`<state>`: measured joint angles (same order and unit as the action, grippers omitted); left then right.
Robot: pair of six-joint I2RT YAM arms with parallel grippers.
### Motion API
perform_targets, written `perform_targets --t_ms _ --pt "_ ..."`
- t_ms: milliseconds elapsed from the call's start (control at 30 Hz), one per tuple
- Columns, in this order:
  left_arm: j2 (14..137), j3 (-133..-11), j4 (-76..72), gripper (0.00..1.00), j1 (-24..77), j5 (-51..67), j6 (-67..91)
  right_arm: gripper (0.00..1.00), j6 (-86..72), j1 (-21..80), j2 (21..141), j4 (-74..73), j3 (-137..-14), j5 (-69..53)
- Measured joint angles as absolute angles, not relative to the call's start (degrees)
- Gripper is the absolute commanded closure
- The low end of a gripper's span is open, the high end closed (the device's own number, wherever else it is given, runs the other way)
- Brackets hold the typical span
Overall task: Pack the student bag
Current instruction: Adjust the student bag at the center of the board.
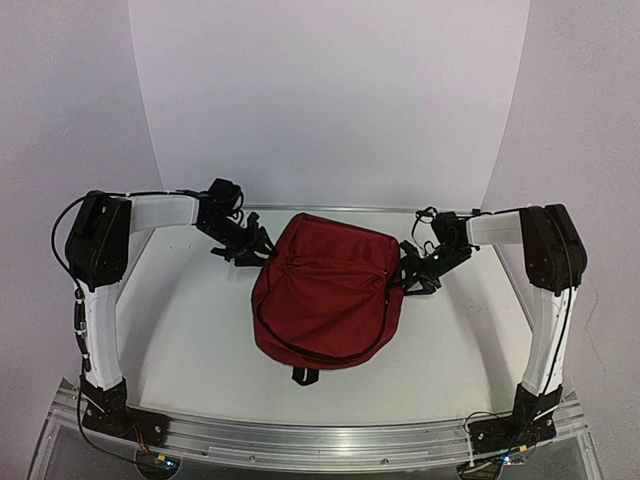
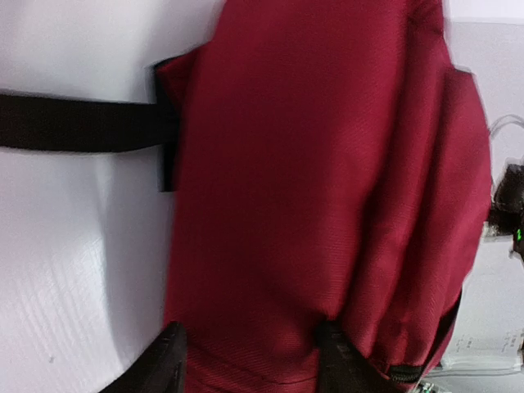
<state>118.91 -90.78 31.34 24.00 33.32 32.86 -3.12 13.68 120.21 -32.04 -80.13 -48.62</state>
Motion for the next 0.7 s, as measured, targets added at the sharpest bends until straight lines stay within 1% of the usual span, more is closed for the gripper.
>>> perform_targets --t_ms 33,100,133,167,200,233,500,700 --pt "118.91 -90.26 30.15 0.66 24.04 34.36 33.16 0.65 -3.70 13.71 120.58 -31.45 -80.20 -49.90" --pt "118.91 -89.85 28.64 0.80 24.24 36.03 33.95 0.91 -4.76 13.70 121.42 -30.68 -80.70 -52.47" --pt "118.91 -89.87 27.99 0.85 24.43 36.56 33.98 0.97 -5.59 13.72 121.84 -30.57 -81.15 -53.61" --pt "118.91 -90.02 27.83 0.93 24.74 36.82 34.35 1.00 -5.85 13.72 121.95 -30.49 -81.50 -54.31" --pt "118.91 -90.14 27.38 0.98 24.98 37.14 34.27 1.00 -6.37 13.74 121.93 -30.64 -81.96 -55.15" --pt "118.91 -90.36 27.43 0.99 25.26 37.03 34.58 1.00 -6.86 13.74 121.93 -30.77 -82.56 -55.44" --pt "117.96 -92.43 30.30 1.00 25.57 35.29 34.72 1.00 -8.28 13.55 120.83 -33.46 -86.28 -54.03" --pt "114.42 -94.67 34.57 1.00 25.26 31.65 34.97 1.00 -10.24 13.80 118.87 -35.86 -95.23 -53.04"
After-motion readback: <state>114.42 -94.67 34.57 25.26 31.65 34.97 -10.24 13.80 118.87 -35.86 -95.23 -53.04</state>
